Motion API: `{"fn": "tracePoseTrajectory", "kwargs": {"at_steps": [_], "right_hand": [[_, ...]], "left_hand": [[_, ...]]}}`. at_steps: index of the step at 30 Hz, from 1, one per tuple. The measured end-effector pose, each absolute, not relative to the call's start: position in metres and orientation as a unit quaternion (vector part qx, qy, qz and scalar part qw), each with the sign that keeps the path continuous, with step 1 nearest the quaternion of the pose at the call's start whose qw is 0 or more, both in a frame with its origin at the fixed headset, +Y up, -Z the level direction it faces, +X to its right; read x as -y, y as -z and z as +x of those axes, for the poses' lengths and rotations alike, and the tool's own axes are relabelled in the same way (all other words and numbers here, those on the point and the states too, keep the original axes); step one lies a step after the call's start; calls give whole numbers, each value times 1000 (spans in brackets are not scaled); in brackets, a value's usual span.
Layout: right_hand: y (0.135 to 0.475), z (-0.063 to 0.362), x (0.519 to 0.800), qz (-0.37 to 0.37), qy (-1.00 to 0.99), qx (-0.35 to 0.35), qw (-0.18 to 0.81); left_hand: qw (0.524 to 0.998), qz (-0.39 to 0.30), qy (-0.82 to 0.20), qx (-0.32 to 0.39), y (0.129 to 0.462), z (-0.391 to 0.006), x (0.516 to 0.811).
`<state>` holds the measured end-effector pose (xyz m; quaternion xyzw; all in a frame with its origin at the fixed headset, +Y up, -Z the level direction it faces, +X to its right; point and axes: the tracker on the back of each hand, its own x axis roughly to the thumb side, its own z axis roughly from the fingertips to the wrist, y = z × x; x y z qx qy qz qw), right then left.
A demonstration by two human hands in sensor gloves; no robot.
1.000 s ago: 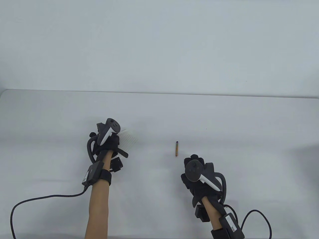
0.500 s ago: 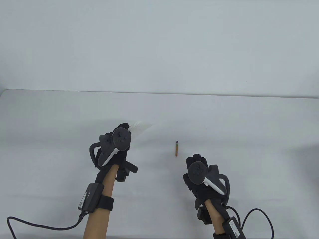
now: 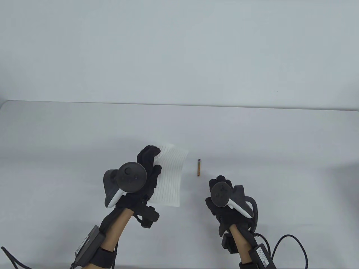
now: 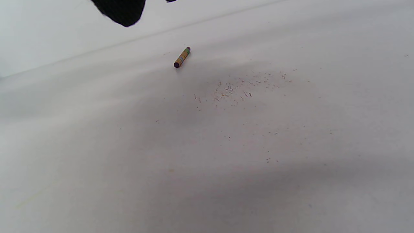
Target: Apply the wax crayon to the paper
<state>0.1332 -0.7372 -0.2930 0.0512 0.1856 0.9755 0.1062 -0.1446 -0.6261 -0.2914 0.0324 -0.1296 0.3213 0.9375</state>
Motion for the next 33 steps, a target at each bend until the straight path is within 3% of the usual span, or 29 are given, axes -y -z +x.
{"fn": "tracePoseTrajectory", "kwargs": {"at_steps": [15,22,28,33], "right_hand": [[291,132,735,52,-973,-199,106],[291,132,735,53,-971,-205,109],[291,132,735,50,-970,-210,112],[292,133,734,50,-969,-210,118]], "left_hand": [[943,-118,-303,67,295,-121,745],[951,-182,-244,53,301,-106,767],[963,-210,-165,41,305,-91,766],[970,-233,-28,56,305,-71,766]]}}
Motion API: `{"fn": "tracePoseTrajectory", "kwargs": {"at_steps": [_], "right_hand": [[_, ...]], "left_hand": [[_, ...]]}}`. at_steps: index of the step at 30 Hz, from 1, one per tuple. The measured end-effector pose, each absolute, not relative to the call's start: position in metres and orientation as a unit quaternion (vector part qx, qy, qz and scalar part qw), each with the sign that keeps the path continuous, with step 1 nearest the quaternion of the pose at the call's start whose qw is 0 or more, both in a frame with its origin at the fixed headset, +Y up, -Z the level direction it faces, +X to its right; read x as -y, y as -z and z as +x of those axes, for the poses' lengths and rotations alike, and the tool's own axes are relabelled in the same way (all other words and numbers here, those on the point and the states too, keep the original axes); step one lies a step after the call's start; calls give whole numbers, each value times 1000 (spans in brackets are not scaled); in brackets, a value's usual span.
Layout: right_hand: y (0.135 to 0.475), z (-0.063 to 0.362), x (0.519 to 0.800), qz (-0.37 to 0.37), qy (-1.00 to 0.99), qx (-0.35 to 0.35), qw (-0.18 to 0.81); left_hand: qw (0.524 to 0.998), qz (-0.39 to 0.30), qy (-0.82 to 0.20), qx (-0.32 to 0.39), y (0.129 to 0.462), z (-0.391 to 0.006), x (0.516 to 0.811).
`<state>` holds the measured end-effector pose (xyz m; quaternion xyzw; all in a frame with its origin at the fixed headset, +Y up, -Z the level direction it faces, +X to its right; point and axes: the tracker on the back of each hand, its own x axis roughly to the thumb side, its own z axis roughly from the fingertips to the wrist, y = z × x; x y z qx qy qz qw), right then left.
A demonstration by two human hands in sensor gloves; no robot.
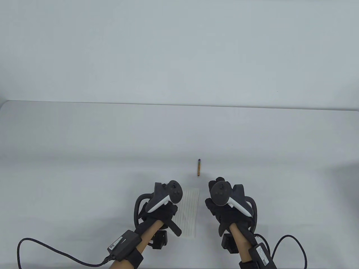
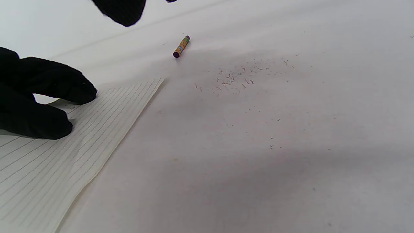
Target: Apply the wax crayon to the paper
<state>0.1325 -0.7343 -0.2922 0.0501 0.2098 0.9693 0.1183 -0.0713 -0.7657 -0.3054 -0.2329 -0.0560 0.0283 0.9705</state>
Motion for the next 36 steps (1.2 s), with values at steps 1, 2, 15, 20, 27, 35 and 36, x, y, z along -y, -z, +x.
{"fn": "tracePoseTrajectory", "kwargs": {"at_steps": [1,2,15,20,27,35,36], "right_hand": [[292,133,734,50,-969,-210,118],[292,133,734,49,-969,-209,119],[292,128,733,64,-969,-209,111],[292,129,733,60,-969,-210,111],[295,133,738,44,-970,-215,100],[345,114,752,-14,-971,-203,123],[353,109,755,-22,-975,-196,107]], "left_hand": [[971,-233,-11,55,305,-69,765],[971,-234,-1,52,305,-68,765],[967,-247,11,56,305,-77,765],[957,-279,-38,67,309,-87,768],[923,-358,-97,99,314,-109,776],[922,-346,-134,112,309,-117,784],[922,-345,-135,113,308,-117,784]]}}
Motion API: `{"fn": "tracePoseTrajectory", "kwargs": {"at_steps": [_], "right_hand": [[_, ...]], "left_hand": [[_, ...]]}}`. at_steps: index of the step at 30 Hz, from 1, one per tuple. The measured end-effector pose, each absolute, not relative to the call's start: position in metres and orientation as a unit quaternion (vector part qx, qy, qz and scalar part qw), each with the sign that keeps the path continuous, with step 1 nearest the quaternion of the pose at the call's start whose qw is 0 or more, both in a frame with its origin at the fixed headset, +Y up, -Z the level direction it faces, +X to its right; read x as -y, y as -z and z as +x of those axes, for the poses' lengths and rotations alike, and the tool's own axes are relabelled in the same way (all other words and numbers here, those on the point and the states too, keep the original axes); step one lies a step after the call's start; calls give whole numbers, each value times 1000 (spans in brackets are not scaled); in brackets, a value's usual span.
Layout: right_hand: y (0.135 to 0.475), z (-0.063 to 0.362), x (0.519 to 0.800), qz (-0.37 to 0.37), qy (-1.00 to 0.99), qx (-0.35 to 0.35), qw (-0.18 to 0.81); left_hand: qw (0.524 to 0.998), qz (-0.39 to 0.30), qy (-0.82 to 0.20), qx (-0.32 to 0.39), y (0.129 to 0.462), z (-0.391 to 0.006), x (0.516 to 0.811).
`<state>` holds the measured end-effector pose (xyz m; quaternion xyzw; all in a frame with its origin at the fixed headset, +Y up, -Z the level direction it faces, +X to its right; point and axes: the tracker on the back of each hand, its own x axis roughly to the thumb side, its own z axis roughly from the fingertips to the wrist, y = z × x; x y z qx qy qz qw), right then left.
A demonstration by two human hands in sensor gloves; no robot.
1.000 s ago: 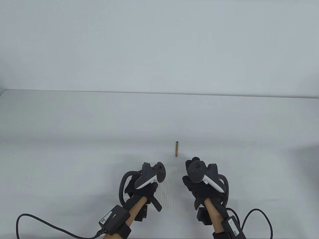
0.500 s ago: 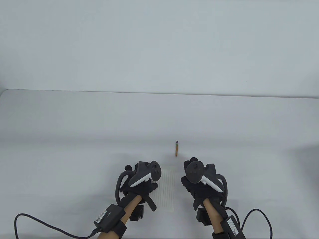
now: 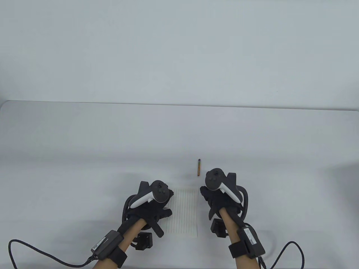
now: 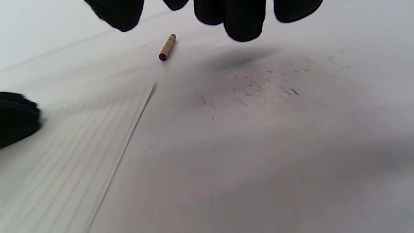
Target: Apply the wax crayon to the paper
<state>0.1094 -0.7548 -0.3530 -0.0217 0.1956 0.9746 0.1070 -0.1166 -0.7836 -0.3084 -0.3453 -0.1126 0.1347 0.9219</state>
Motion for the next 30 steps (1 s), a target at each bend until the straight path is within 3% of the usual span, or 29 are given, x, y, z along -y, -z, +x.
{"fn": "tracePoseTrajectory", "kwargs": {"at_steps": [4,8,14,30], "right_hand": [[396,86,765,-72,-986,-151,22],[422,68,771,-109,-982,-156,0],[425,47,779,-114,-979,-118,-117],[431,69,780,-108,-990,-93,-11]], "left_hand": [[919,-349,-145,114,308,-116,784],[917,-351,-147,116,309,-116,785],[912,-358,-161,118,309,-117,787],[912,-361,-158,114,310,-117,787]]}}
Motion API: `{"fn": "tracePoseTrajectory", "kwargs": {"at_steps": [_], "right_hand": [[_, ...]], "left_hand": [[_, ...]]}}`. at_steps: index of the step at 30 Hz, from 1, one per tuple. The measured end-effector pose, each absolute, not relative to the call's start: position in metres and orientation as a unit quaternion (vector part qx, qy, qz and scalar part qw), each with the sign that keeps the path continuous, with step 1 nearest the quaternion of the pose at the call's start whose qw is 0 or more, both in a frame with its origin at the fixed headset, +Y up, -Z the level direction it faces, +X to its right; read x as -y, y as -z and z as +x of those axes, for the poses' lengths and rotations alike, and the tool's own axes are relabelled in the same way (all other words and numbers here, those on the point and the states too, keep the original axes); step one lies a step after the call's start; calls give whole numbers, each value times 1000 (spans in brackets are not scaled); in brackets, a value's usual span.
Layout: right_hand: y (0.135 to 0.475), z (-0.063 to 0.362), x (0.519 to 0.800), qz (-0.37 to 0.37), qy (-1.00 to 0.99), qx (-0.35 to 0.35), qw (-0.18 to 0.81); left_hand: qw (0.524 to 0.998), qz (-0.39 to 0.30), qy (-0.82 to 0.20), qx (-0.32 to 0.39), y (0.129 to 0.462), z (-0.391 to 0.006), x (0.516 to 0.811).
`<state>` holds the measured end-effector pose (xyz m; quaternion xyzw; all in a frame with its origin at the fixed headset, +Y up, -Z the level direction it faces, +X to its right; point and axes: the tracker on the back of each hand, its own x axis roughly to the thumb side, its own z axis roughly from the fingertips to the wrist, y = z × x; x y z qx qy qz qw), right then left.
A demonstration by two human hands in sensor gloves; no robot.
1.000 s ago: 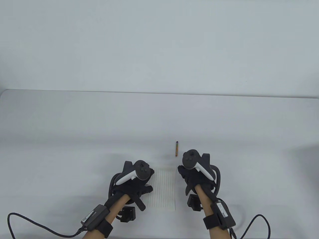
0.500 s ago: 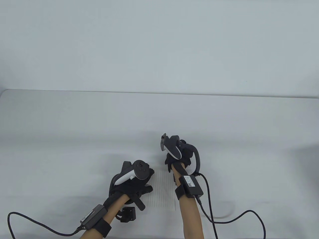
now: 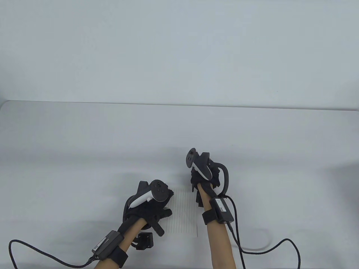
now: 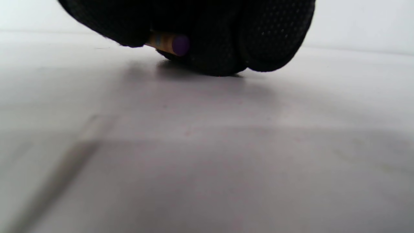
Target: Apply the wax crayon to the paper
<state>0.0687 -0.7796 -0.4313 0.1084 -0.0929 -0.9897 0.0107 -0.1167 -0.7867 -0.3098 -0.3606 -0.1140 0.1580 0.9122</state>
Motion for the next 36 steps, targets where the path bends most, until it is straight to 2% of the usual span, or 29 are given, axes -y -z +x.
{"fn": "tracePoseTrajectory", "kwargs": {"at_steps": [6,11,24,29,36], "right_hand": [[430,84,768,101,987,87,-88],[426,82,746,66,970,94,-215],[384,89,704,18,979,84,-184],[361,88,701,3,983,66,-173],[327,67,711,-61,985,94,-128]], "left_hand": [[913,-361,-149,117,310,-117,787],[914,-361,-139,120,311,-117,786],[912,-365,-133,130,312,-118,787],[911,-365,-145,126,312,-120,788],[923,-345,-101,137,311,-119,787]]}}
